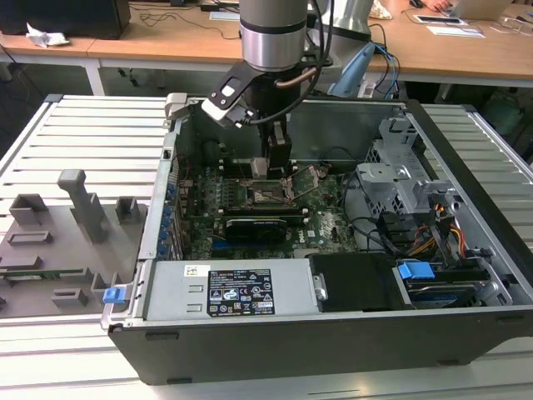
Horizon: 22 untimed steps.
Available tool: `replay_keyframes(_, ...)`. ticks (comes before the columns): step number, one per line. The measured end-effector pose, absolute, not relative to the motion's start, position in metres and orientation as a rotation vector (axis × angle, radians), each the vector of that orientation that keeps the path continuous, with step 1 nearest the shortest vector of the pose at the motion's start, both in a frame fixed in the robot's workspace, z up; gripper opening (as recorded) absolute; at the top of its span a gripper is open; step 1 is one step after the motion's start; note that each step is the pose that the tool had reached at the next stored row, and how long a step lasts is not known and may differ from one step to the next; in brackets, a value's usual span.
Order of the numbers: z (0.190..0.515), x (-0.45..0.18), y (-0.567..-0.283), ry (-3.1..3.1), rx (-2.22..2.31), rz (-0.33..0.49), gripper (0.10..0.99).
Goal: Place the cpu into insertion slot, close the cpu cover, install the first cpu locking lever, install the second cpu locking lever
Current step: 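Place the cpu into insertion slot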
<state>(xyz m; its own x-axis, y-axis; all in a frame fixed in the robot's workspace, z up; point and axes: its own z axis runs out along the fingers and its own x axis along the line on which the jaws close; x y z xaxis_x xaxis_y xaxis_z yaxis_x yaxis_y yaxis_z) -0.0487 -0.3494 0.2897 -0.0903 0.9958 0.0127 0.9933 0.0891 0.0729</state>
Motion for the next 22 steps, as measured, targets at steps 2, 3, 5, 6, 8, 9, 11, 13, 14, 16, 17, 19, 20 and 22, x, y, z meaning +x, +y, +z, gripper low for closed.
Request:
replay_keyframes(2, 0.287, -0.049, -0.349, 2.289, 2.093, 0.094, 0.525)
replay_keyframes(3, 0.286, -0.049, -0.349, 2.289, 2.094, 0.093, 0.525)
replay_keyframes(5, 0.284, -0.049, -0.349, 2.288, 2.094, 0.091, 0.525)
replay_keyframes(6, 0.282, -0.049, -0.349, 2.287, 2.093, 0.090, 0.525)
replay_keyframes(8, 0.279, -0.049, -0.349, 2.285, 2.091, 0.095, 0.525)
replay_keyframes(9, 0.278, -0.049, -0.349, 2.282, 2.093, 0.095, 0.525)
replay_keyframes(11, 0.278, -0.049, -0.349, 2.278, 2.097, 0.095, 0.525)
replay_keyframes(13, 0.277, -0.049, -0.349, 2.275, 2.100, 0.095, 0.525)
replay_keyframes(14, 0.277, -0.049, -0.349, 2.274, 2.101, 0.095, 0.525)
replay_keyframes(16, 0.277, -0.049, -0.349, 2.273, 2.102, 0.095, 0.525)
replay_keyframes(17, 0.276, -0.049, -0.349, 2.273, 2.102, 0.095, 0.525)
replay_keyframes(19, 0.272, -0.048, -0.348, 2.273, 2.102, 0.095, 0.525)
replay_keyframes(20, 0.270, -0.048, -0.347, 2.273, 2.102, 0.095, 0.525)
replay_keyframes(22, 0.267, -0.046, -0.344, 2.274, 2.102, 0.095, 0.525)
